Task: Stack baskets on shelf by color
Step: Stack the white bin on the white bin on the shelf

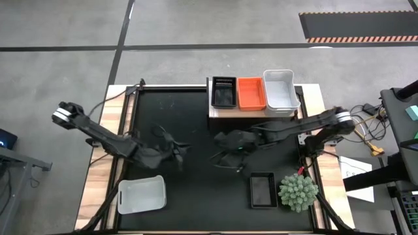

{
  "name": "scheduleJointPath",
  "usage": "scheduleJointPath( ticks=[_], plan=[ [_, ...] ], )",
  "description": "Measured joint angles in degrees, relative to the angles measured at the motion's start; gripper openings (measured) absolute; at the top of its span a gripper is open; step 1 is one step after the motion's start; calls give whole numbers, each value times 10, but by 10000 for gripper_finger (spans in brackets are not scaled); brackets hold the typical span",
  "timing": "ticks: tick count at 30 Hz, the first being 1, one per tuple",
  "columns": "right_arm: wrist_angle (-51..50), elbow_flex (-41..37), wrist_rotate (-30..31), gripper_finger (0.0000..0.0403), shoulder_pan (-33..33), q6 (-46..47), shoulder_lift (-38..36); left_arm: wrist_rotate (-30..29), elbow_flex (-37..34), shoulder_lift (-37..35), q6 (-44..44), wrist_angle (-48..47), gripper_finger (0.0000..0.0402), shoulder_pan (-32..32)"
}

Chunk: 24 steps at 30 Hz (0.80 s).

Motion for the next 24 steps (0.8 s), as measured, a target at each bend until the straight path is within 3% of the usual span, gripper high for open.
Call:
scheduleJointPath(
  ticks=[6,10,14,16,24],
  plan=[
    [87,-113,2,43,-1,0,-105,74,119,108,-97,-52,11,-4],
    [111,-159,1,43,-1,0,-152,137,231,167,-223,-251,1,-5],
    [126,-197,1,43,-1,-1,-190,208,366,230,-364,-518,1,-6],
    [124,-215,1,43,-2,-1,-202,244,414,261,-405,-596,1,-8],
    [149,-268,1,43,-2,-22,-229,488,480,316,-516,-698,12,-9]
  ],
)
